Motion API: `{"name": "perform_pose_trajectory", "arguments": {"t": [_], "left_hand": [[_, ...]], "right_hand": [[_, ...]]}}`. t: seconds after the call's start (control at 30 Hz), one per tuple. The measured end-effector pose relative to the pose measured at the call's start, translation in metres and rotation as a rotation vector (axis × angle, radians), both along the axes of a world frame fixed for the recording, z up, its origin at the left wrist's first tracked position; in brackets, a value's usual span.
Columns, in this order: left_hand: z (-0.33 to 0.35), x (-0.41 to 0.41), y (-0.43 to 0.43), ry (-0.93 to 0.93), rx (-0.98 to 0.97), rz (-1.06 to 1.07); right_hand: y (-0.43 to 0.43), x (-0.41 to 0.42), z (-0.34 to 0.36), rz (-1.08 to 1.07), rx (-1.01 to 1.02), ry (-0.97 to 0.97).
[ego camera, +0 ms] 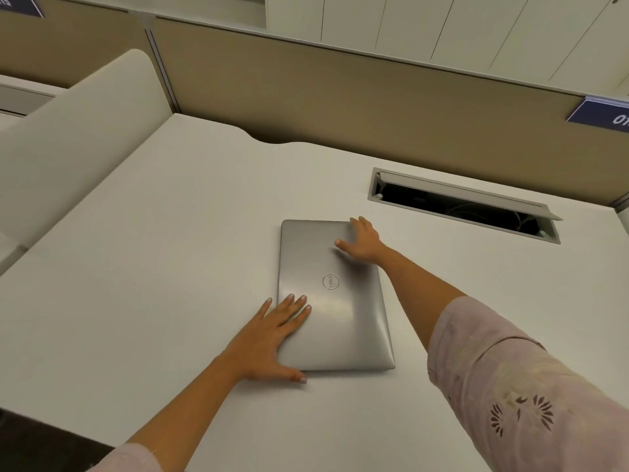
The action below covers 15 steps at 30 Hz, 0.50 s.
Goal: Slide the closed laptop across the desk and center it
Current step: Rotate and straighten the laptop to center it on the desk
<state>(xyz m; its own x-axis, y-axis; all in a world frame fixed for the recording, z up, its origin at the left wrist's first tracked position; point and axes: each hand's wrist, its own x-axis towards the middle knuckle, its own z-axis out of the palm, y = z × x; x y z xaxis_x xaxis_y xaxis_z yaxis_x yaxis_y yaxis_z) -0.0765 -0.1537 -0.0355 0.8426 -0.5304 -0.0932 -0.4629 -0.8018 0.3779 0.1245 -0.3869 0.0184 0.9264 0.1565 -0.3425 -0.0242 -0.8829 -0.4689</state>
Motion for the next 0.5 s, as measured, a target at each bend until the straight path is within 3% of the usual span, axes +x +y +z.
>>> {"name": "perform_pose_trajectory", "arguments": {"t": [0.3,0.5], "left_hand": [[0.0,0.002,0.001,0.001,-0.069,-0.005],[0.0,0.004,0.002,-0.029,-0.061,-0.019]], "right_hand": [[0.008,0.019,-0.01,0.119,-0.151,0.021],[-0.006,0.013,-0.024,0.139,-0.133,-0.147]]}}
